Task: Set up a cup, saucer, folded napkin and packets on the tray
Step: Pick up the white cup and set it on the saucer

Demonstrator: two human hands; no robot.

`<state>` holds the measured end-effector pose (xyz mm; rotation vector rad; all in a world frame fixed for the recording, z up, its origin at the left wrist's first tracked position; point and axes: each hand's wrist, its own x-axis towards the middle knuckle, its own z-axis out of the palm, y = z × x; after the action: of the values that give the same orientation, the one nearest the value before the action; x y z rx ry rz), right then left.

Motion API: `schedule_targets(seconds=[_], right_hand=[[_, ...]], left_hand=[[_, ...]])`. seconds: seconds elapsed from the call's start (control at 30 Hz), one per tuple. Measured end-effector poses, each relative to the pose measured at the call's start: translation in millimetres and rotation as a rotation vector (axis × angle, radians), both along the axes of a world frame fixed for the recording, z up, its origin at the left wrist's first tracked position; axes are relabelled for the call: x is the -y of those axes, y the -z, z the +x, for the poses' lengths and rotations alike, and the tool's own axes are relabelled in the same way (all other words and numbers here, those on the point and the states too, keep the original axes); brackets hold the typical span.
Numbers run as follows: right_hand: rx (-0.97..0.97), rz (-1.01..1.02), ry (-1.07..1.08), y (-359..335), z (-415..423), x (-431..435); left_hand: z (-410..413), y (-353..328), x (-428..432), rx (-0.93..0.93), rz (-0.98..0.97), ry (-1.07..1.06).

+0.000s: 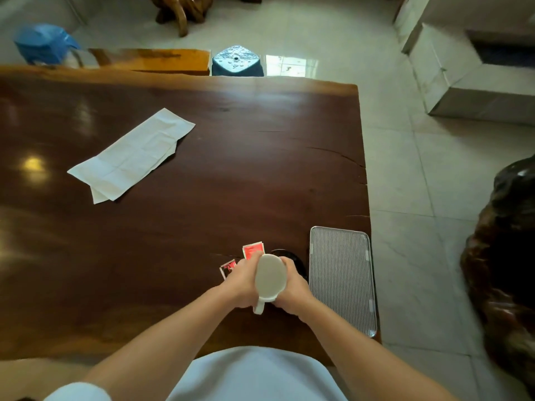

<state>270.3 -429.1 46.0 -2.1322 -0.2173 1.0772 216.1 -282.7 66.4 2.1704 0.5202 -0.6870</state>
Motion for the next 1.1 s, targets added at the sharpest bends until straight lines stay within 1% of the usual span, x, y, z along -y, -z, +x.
schedule_targets(seconds=[0.17,0.3,0.37,0.47,0.57,0.7,0.8,0.93,1.1], right_hand=[[0.023,-0.017,0.049,11.1,1.8,28.1],[0.04,-0.023,0.11,21.0,5.5,51.7],[0.026,-0.017,0.157,22.9,6.9,63.0],[0.015,0.001,0.216,24.4,9.6,73.1],[0.037,0.007,0.178,25.1,12.2,75.9],[0.013,-0.007,0.145,28.2,17.5,63.6],[-0.085,-0.009,0.219,30.1,24.8,48.7],[-0.074,-0.033,0.12,31.1,25.1,36.9],[-0.091,-0.033,0.1,32.6,27.0,31.4]], left_hand=[[4.0,13.7,32.9,0.076,-0.014,-0.025],[5.3,23.7,59.9,0.146,-0.064,-0.081],[6.8,28.4,73.5,0.194,-0.084,-0.105],[7.3,32.2,87.4,0.21,-0.101,-0.137],[8.6,34.9,89.7,0.203,-0.084,-0.13],[12.5,36.1,79.6,0.167,-0.074,-0.171],[17.1,41.4,64.8,0.113,-0.036,-0.172],[20.0,49.7,50.4,0.077,-0.009,-0.17],[21.5,56.7,45.5,0.037,-0.043,-0.203]])
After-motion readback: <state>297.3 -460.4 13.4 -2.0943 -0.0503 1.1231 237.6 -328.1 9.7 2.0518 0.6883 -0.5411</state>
